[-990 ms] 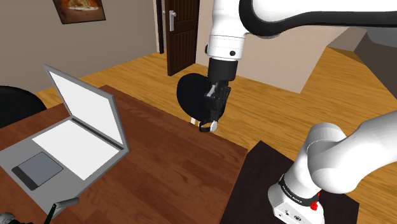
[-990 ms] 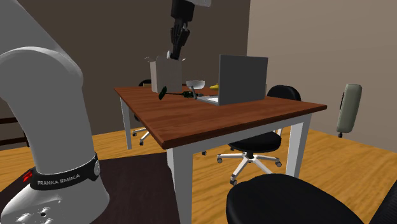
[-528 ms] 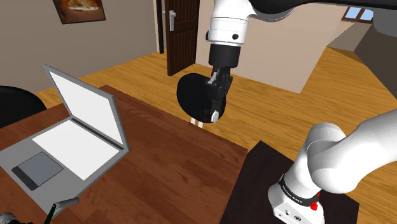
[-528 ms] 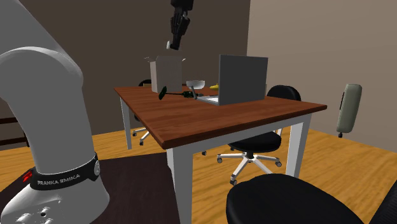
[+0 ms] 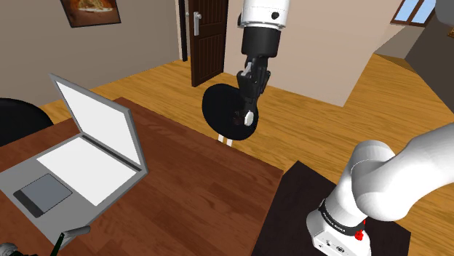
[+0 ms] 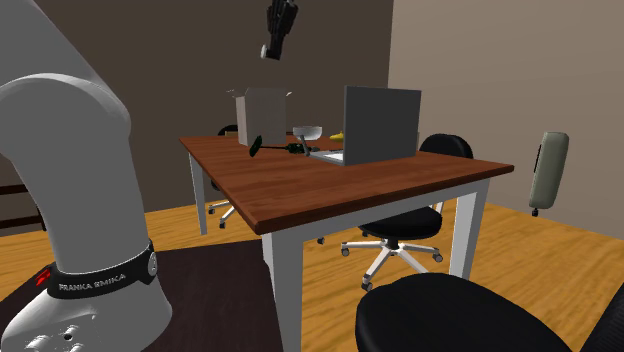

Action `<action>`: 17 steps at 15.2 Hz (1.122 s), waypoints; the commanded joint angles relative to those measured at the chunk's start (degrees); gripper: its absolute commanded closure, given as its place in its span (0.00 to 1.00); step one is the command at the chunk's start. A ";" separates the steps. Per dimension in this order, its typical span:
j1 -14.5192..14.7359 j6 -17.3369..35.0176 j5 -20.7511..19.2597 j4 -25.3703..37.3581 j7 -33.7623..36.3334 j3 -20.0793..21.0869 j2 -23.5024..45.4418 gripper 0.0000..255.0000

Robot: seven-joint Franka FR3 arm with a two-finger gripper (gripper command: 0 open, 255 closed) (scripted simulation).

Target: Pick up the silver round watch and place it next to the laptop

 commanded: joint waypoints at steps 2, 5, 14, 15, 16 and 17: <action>-0.01 -2.27 -0.08 3.05 0.57 -0.19 0.74 1.00; -0.01 -4.42 -0.13 6.18 1.14 -0.34 1.66 1.00; 0.98 -2.22 -1.20 23.12 6.57 4.01 19.44 1.00; 1.21 -2.20 -1.56 25.64 7.34 4.50 21.83 1.00; 1.46 -2.27 -1.99 28.30 8.12 4.99 24.28 1.00; 1.77 -2.44 -2.47 31.13 8.94 5.45 26.80 1.00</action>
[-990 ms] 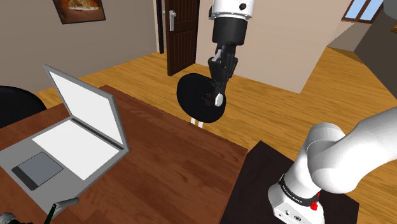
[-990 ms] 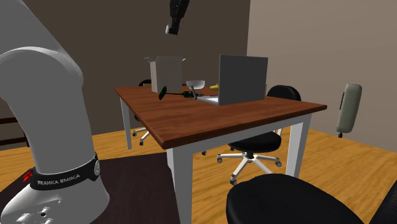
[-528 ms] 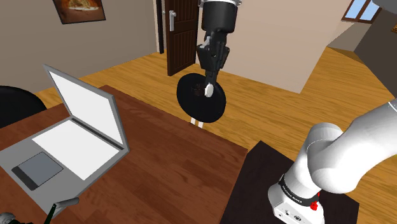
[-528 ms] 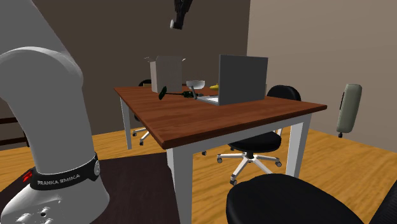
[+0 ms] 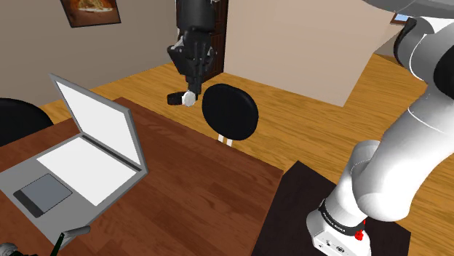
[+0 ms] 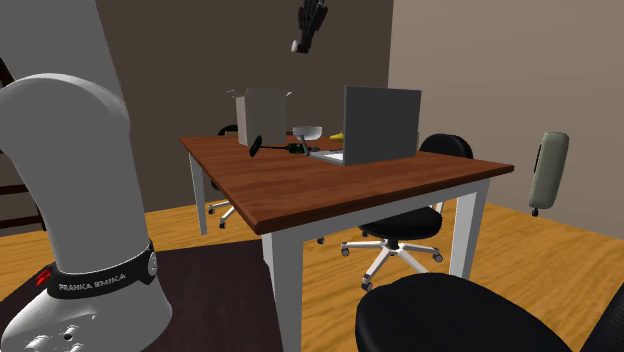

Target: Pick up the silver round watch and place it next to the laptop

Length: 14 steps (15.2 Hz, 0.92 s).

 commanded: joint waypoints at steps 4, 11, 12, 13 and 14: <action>2.10 -2.09 -2.97 16.35 4.29 2.13 13.65 1.00; 5.06 -3.88 -5.98 30.01 6.97 2.86 25.27 1.00; 4.87 -2.70 -5.82 28.06 6.65 2.83 24.51 1.00; 4.70 -1.58 -5.68 26.22 6.35 2.79 23.83 1.00; 4.55 -0.49 -5.55 24.49 6.05 2.76 23.20 1.00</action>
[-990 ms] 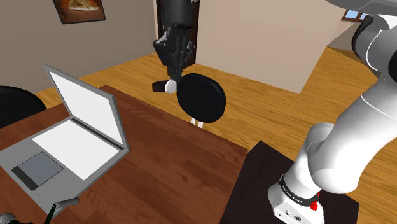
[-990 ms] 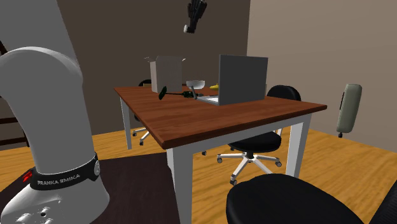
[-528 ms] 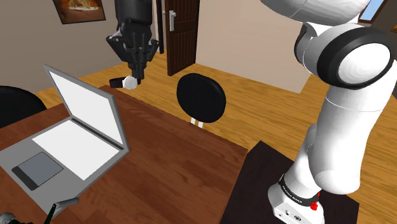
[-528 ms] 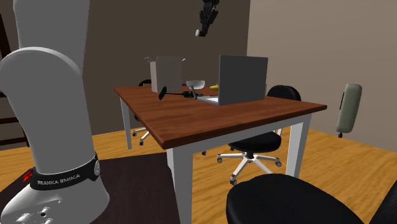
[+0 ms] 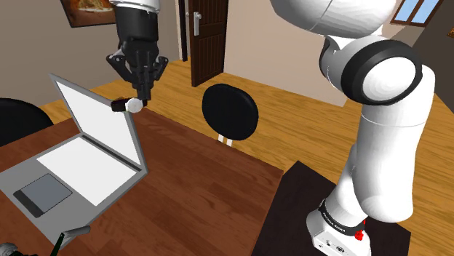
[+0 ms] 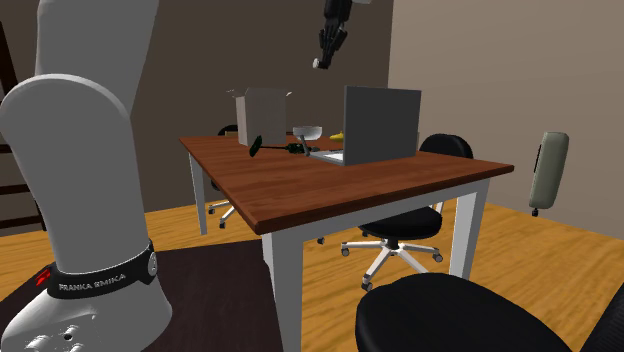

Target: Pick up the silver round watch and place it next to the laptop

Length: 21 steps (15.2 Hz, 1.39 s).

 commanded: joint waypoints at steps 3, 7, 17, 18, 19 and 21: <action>-0.46 4.21 0.47 -6.48 -1.02 -0.10 -2.25 1.00; -0.78 7.94 0.82 -11.89 -1.99 -0.21 -3.84 1.00; -1.18 16.32 1.40 -22.66 -4.02 -0.37 -6.06 1.00; -1.20 17.10 1.44 -23.58 -4.20 -0.38 -6.17 1.00; -1.21 17.89 1.48 -24.48 -4.38 -0.39 -6.27 1.00; -1.24 19.43 1.56 -26.20 -4.72 -0.40 -6.42 1.00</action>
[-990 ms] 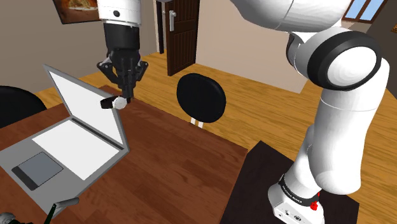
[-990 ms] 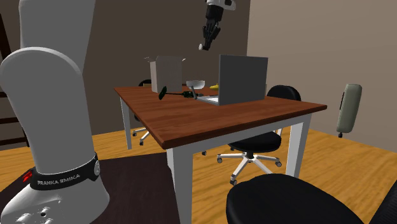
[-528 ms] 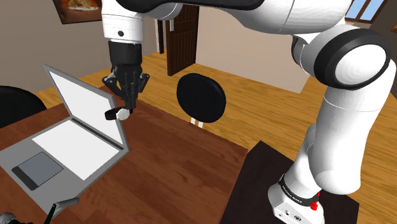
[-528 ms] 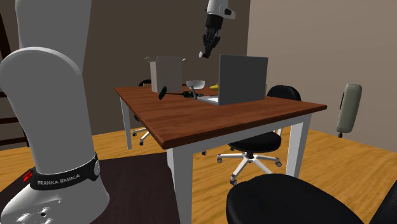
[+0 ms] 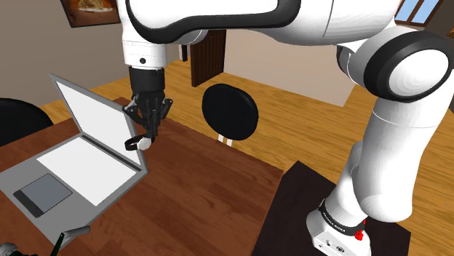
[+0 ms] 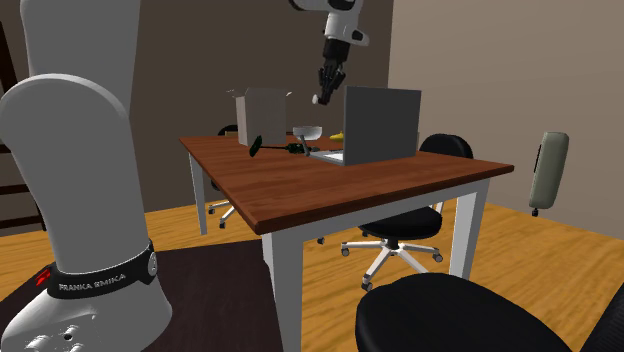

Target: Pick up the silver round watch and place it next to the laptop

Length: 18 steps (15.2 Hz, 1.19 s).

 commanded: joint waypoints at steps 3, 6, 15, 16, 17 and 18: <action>-0.07 3.13 0.14 -3.36 -0.75 -0.05 -0.18 1.00; -0.07 5.36 0.22 -5.62 -1.22 -0.06 -0.15 1.00; 0.01 11.85 0.38 -11.46 -2.51 -0.09 0.63 1.00; 0.03 12.55 0.39 -12.03 -2.64 -0.09 0.77 1.00; 0.05 13.25 0.40 -12.59 -2.77 -0.10 0.94 1.00; 0.06 13.95 0.41 -13.13 -2.90 -0.10 1.11 1.00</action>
